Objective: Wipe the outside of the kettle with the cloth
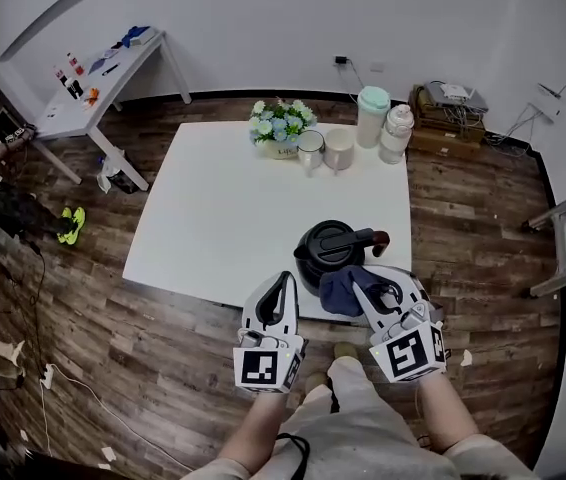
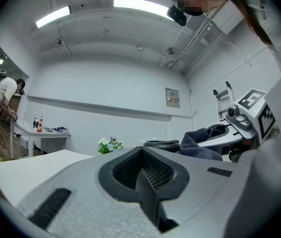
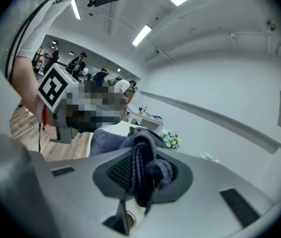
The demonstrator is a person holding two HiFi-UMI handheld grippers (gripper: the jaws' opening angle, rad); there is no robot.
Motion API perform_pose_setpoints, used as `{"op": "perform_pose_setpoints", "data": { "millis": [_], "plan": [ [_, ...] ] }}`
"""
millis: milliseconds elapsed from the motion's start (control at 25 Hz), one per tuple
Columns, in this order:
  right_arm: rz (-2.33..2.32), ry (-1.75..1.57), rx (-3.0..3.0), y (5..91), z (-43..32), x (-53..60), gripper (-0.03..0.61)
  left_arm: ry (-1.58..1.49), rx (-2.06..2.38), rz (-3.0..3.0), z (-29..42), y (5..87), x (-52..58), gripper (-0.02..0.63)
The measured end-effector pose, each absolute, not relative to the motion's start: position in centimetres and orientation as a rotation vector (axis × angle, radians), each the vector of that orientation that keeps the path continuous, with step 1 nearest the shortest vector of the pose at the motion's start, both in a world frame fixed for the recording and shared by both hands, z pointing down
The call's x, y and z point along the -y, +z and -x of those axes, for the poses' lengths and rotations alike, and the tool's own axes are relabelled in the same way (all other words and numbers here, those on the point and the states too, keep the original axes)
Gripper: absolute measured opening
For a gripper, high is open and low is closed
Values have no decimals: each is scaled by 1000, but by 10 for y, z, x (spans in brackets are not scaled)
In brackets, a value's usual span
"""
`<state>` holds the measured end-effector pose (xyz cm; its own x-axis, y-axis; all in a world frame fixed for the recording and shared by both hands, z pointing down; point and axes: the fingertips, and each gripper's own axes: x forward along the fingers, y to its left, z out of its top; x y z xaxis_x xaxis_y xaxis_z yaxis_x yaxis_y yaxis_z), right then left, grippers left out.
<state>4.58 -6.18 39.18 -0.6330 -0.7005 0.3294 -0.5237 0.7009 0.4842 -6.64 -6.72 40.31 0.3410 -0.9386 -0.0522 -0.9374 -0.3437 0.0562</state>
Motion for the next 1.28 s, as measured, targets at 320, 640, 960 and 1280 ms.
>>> {"op": "perform_pose_setpoints", "data": {
  "millis": [320,640,960,1280],
  "plan": [
    [-1141,-497,2298,383,-99,96,52,-86,1802,-2545,69,412,75,8],
    [-710,-913,2491,289,-41,121,52,-77,1883,-2493,83,415,87,8],
    [41,-817,2512,325,59,125,52,-49,1995,-2422,107,413,82,8],
    [60,-714,2335,371,32,154,52,-52,2043,-2363,116,417,78,8]
  ]
}}
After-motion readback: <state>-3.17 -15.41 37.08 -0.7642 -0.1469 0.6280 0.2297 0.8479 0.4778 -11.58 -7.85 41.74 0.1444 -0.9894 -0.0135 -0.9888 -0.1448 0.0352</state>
